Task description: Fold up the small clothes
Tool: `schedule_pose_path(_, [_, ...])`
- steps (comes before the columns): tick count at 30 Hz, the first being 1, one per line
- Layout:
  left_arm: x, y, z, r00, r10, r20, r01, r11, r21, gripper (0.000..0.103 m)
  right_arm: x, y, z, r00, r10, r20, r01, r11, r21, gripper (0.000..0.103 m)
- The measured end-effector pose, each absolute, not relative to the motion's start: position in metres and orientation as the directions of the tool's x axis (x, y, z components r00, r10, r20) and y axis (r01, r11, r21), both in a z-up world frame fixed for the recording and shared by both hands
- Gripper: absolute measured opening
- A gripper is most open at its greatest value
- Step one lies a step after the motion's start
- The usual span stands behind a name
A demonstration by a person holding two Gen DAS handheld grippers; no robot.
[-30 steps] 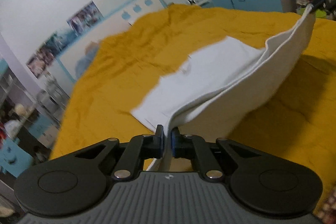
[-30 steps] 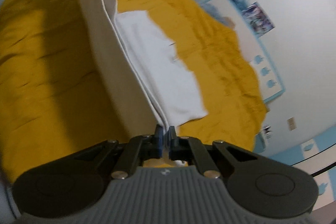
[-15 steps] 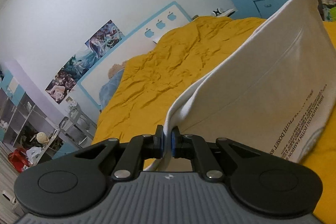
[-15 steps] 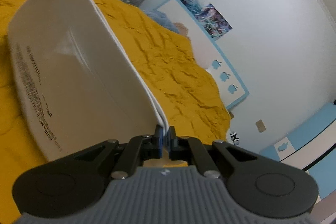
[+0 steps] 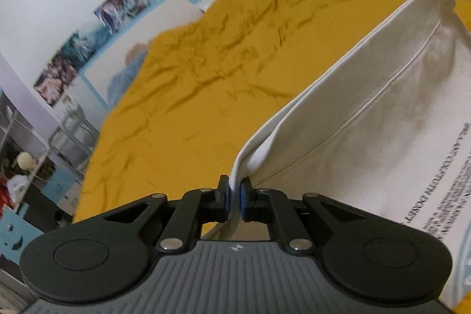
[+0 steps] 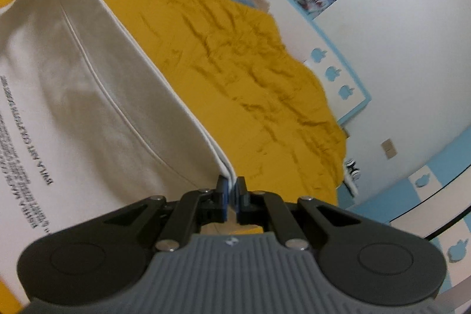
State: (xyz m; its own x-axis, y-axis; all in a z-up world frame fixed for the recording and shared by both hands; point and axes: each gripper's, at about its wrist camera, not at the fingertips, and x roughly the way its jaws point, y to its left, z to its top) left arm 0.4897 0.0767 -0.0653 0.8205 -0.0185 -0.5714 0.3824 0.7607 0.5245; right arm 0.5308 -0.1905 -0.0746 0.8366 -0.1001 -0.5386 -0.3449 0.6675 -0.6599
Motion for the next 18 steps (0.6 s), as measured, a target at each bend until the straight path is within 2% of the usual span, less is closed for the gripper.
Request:
schedule_pose_path(5, [0.509, 0.080, -0.095, 0.791, -0.019, -0.611, 0.396, 0.777, 0.490, 0.009, 0.570, -0.189, -0.123, 0.804, -0.118, -0.583, -0.361, 0.681, -0.637, 0.000])
schedule_pose_path(9, [0.520, 0.084, -0.110, 0.788, -0.011, -0.615, 0.375, 0.802, 0.466, 0.024, 0.594, -0.191, -0.152, 0.787, -0.128, -0.603, -0.356, 0.703, -0.615, 0.000])
schedule_pose_path(10, [0.522, 0.086, -0.111, 0.789, -0.010, -0.614, 0.363, 0.814, 0.453, 0.034, 0.599, -0.191, -0.155, 0.787, -0.125, -0.604, -0.351, 0.714, -0.606, 0.000])
schedule_pose_path(11, [0.523, 0.089, -0.111, 0.789, -0.005, -0.614, 0.349, 0.826, 0.442, 0.039, 0.601, -0.193, -0.157, 0.790, -0.122, -0.601, -0.342, 0.725, -0.597, 0.004])
schedule_pose_path(12, [0.523, 0.093, -0.111, 0.791, 0.001, -0.612, 0.332, 0.840, 0.430, 0.049, 0.603, -0.193, -0.158, 0.793, -0.126, -0.596, -0.328, 0.736, -0.593, 0.021])
schedule_pose_path(14, [0.522, 0.100, -0.107, 0.792, 0.008, -0.611, 0.304, 0.862, 0.405, 0.062, 0.603, -0.195, -0.157, 0.806, -0.129, -0.578, -0.300, 0.754, -0.585, 0.040])
schedule_pose_path(16, [0.520, 0.110, -0.101, 0.791, 0.004, -0.612, 0.278, 0.888, 0.366, 0.069, 0.604, -0.201, -0.152, 0.800, -0.126, -0.587, -0.287, 0.779, -0.558, 0.041])
schedule_pose_path(18, [0.521, 0.121, -0.093, 0.777, 0.010, -0.629, 0.254, 0.909, 0.329, 0.070, 0.602, -0.206, -0.147, 0.788, -0.125, -0.603, -0.274, 0.806, -0.525, 0.045])
